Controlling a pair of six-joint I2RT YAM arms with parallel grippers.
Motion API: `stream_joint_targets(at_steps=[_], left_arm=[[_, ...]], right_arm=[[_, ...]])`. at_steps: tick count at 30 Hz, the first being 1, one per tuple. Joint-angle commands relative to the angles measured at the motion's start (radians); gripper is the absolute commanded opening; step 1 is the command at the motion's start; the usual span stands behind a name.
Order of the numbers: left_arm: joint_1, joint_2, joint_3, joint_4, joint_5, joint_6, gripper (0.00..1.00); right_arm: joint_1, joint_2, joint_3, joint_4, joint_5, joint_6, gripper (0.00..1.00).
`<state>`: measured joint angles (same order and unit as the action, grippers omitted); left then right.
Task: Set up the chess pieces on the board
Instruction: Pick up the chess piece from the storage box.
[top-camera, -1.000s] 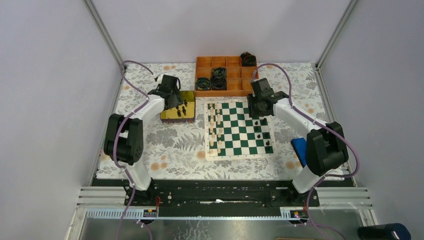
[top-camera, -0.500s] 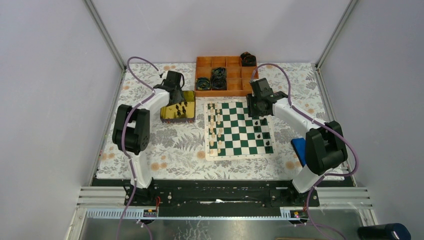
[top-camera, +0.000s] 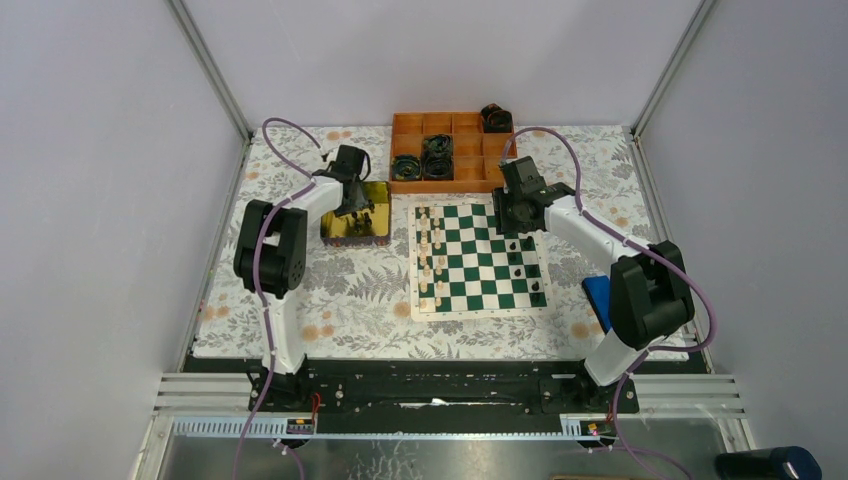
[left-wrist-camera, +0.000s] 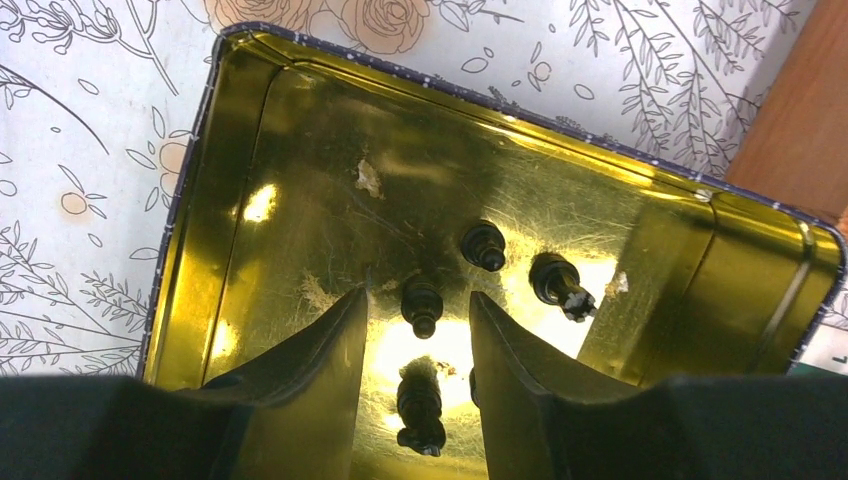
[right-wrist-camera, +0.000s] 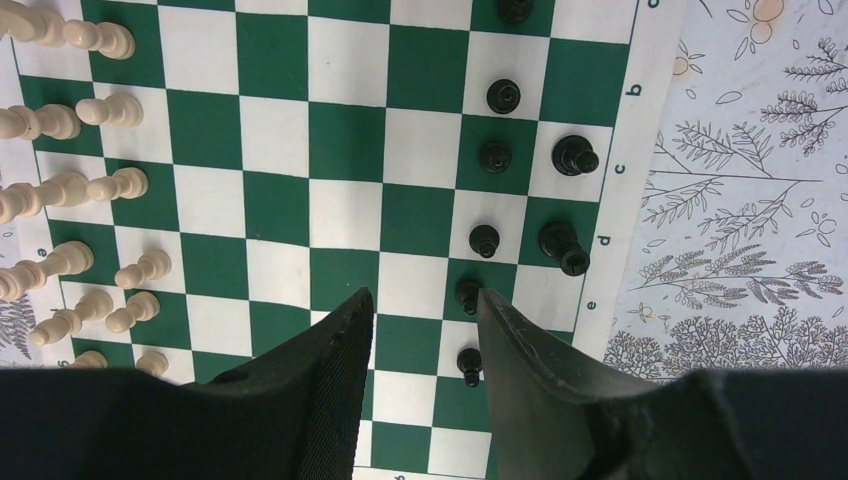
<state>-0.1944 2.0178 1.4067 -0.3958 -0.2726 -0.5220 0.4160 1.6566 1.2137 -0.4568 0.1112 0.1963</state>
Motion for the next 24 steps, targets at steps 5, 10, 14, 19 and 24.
stream_joint_targets(at_steps=[5, 10, 14, 19, 24], left_arm=[[0.022, 0.021, 0.036, 0.002, -0.015, -0.001, 0.45], [0.024, 0.027, 0.043, 0.002, -0.011, -0.001, 0.40], [0.024, 0.030, 0.045, 0.002, -0.009, -0.001, 0.36], [0.024, 0.035, 0.047, 0.002, -0.003, 0.000, 0.29], [0.024, 0.038, 0.045, 0.002, 0.000, 0.001, 0.19]], right_arm=[[-0.005, 0.015, 0.035, 0.033, -0.009, 0.002, 0.50], [-0.005, 0.020, 0.037, 0.036, -0.010, -0.001, 0.50], [-0.005, 0.024, 0.037, 0.036, -0.005, -0.004, 0.50], [-0.005, 0.029, 0.033, 0.038, -0.003, -0.003, 0.50], [-0.005, 0.029, 0.034, 0.037, 0.000, -0.003, 0.50]])
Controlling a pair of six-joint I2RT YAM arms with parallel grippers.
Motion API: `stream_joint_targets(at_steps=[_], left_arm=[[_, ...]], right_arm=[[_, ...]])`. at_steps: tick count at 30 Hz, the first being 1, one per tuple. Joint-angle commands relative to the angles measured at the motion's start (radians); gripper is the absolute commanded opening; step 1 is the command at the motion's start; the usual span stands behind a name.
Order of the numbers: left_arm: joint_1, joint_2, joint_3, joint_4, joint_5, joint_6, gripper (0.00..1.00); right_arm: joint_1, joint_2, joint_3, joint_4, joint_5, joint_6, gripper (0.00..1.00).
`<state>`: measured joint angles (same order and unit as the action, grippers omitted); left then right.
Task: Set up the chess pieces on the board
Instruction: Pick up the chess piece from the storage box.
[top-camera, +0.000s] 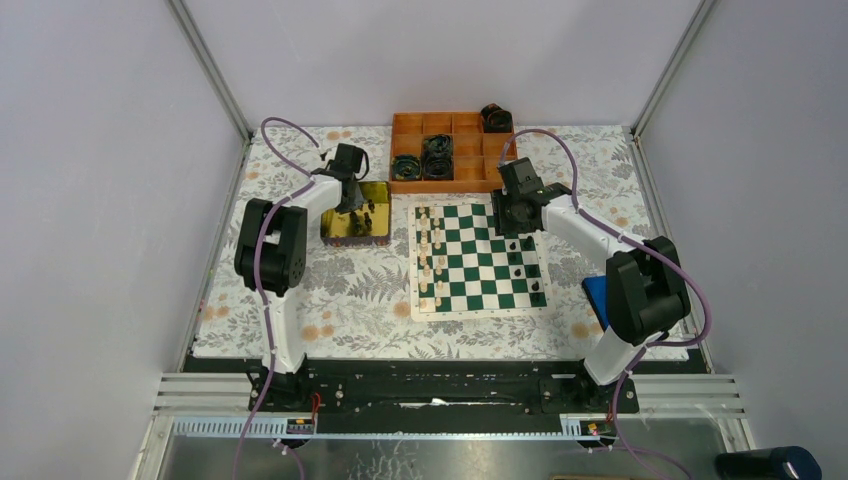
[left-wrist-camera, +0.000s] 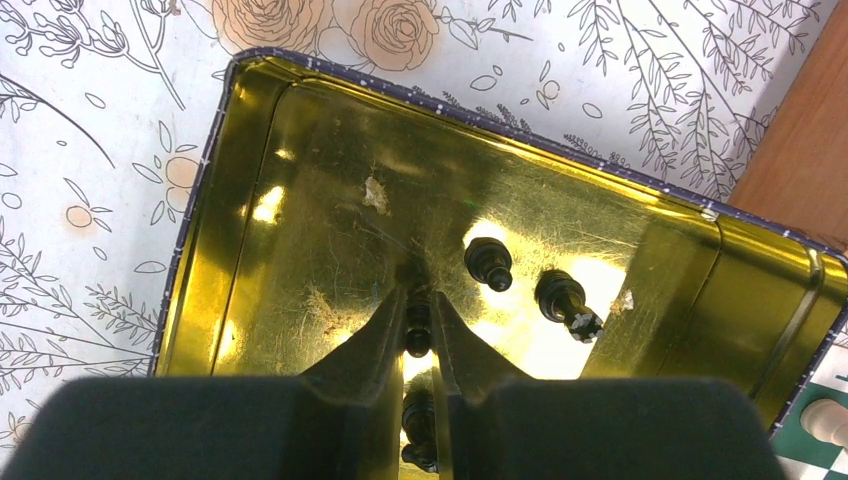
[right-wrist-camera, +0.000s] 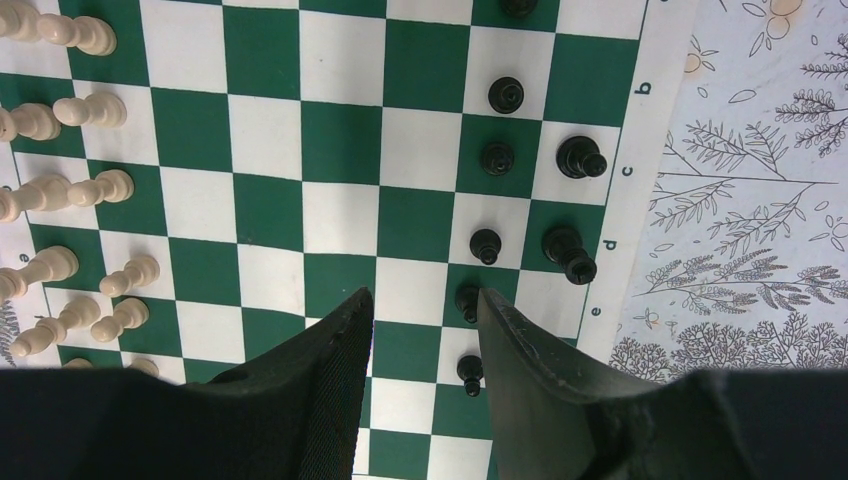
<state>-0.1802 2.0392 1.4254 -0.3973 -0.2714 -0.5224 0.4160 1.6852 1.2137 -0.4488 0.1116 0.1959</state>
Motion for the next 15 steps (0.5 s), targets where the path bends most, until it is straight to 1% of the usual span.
stream_joint_targets(at_steps=[1, 10, 15], left_arm=[[0.010, 0.016, 0.026, 0.003, -0.001, 0.001, 0.18], [0.010, -0.004, 0.015, 0.001, -0.011, 0.000, 0.07], [0.011, -0.042, 0.002, 0.001, -0.030, -0.001, 0.05]], right_arm=[[-0.005, -0.001, 0.035, 0.029, 0.002, -0.003, 0.50], [-0.005, -0.014, 0.042, 0.027, 0.018, -0.005, 0.50], [-0.005, -0.023, 0.054, 0.023, 0.024, -0.003, 0.50]])
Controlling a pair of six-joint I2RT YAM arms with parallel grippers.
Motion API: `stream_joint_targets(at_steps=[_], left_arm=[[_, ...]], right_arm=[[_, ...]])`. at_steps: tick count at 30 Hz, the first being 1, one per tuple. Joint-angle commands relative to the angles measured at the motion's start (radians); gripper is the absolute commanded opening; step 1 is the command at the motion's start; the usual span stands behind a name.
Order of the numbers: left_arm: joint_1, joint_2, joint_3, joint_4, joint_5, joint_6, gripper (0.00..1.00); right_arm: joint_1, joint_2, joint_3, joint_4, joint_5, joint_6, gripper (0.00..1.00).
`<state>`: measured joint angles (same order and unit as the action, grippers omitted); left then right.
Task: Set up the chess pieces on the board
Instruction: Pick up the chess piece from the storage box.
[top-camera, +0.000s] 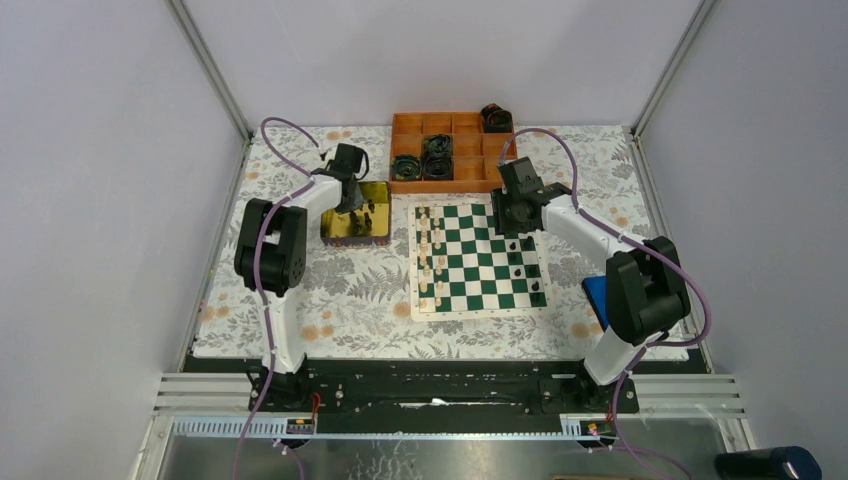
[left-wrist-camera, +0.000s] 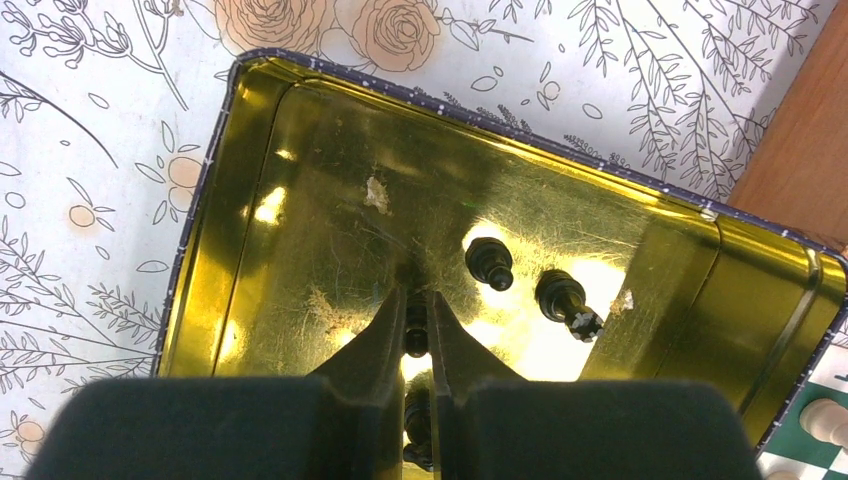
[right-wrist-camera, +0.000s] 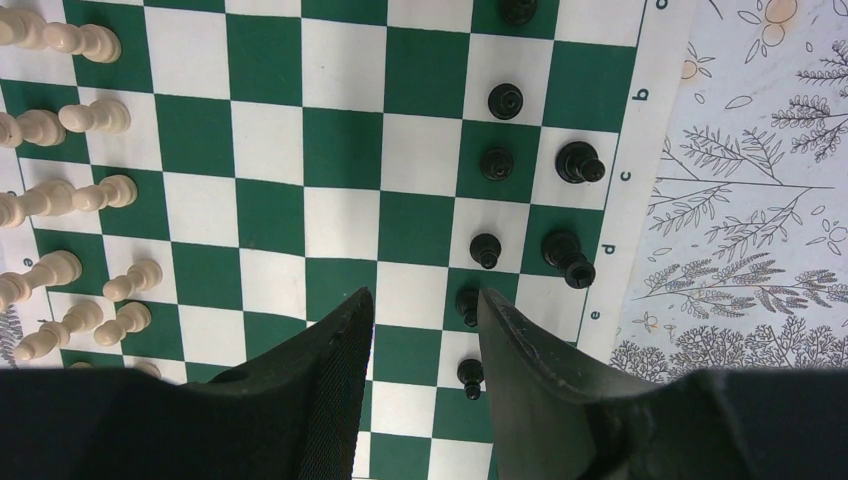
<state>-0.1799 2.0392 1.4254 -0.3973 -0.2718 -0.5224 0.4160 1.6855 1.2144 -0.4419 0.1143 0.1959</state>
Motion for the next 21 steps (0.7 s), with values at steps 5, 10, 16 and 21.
stream_joint_targets(at_steps=[5, 10, 16, 21], left_arm=[[0.011, -0.112, -0.021, 0.000, -0.044, -0.007, 0.04], [0.010, -0.196, -0.053, 0.000, -0.041, -0.019, 0.02], [-0.013, -0.322, -0.116, 0.008, -0.021, 0.002, 0.00], [-0.130, -0.416, -0.148, 0.008, -0.051, 0.072, 0.00]], right_arm=[[-0.005, -0.037, 0.063, 0.013, 0.035, 0.001, 0.50], [-0.005, -0.055, 0.069, 0.003, 0.053, 0.006, 0.50], [-0.005, -0.088, 0.062, -0.008, 0.110, 0.028, 0.50], [-0.007, -0.128, 0.026, 0.000, 0.163, 0.054, 0.50]])
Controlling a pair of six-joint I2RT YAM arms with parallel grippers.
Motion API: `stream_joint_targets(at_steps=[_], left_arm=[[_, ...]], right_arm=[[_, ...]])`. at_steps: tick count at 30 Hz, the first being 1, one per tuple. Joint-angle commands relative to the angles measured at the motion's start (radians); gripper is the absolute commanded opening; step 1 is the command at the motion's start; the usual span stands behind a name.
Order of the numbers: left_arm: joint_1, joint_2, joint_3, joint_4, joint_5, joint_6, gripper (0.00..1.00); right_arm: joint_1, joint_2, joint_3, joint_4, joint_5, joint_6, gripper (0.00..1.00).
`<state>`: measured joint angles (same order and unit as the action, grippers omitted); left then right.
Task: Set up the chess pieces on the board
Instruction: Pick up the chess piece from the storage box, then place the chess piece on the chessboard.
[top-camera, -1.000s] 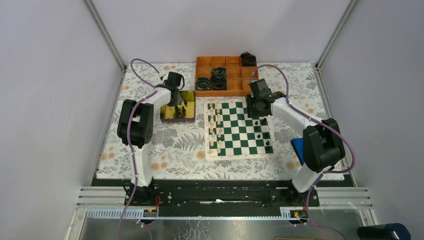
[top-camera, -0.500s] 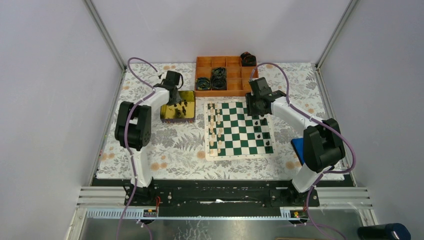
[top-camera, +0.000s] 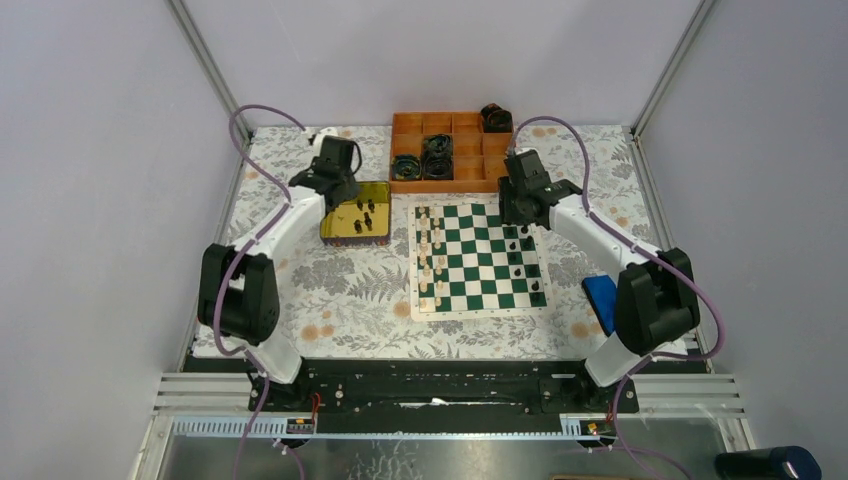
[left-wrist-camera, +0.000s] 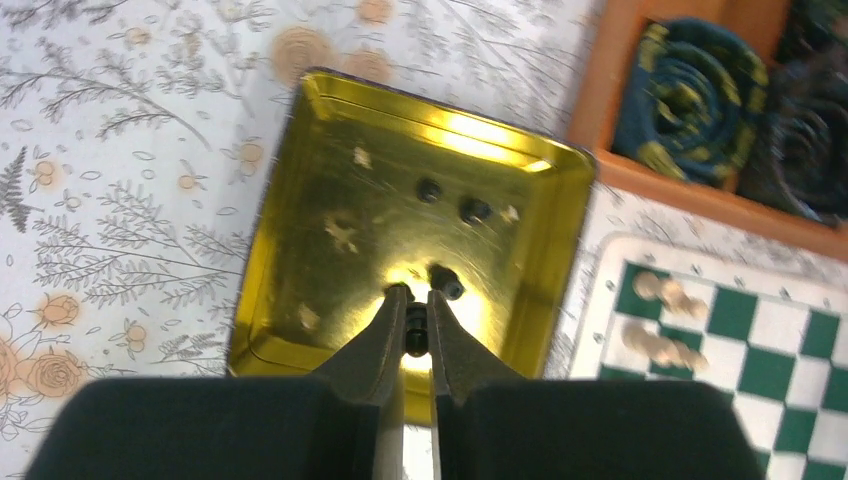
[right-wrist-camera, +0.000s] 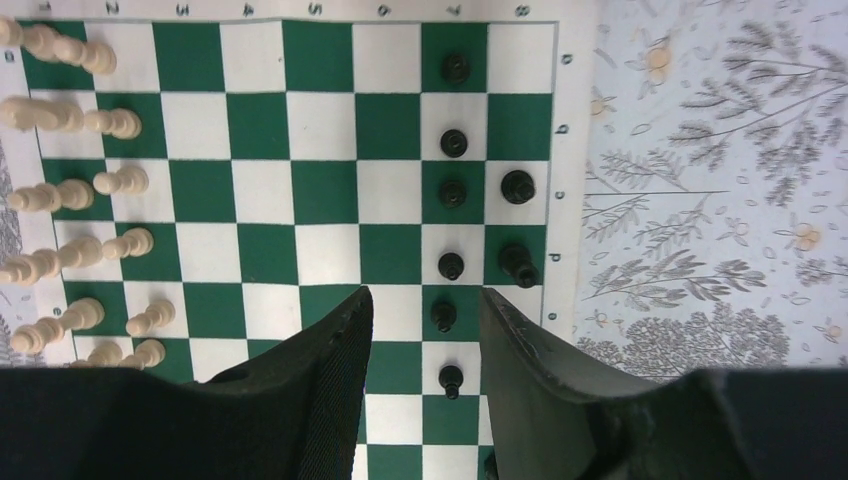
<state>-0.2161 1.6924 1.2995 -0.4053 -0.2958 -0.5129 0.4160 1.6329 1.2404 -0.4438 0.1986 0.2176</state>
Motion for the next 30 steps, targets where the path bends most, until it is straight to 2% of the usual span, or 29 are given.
stream_joint_targets(at_steps=[1, 8, 14, 23, 30], left_arm=[[-0.124, -0.087, -0.028, 0.015, -0.031, 0.073, 0.00], [-0.343, -0.148, -0.031, -0.009, -0.057, 0.101, 0.00], [-0.529, -0.136, -0.005, -0.016, -0.032, 0.106, 0.00], [-0.768, 0.008, 0.094, -0.016, -0.022, 0.153, 0.00], [-0.870, 0.141, 0.172, -0.015, 0.006, 0.189, 0.00]], right_arm=[[-0.010, -0.086, -0.010, 0.004, 0.092, 0.039, 0.49], [-0.065, -0.169, -0.068, 0.022, 0.147, 0.082, 0.50], [-0.158, -0.239, -0.115, 0.036, 0.215, 0.109, 0.63], [-0.316, -0.324, -0.192, 0.053, 0.244, 0.199, 0.70], [-0.396, -0.384, -0.284, 0.099, 0.202, 0.282, 0.70]])
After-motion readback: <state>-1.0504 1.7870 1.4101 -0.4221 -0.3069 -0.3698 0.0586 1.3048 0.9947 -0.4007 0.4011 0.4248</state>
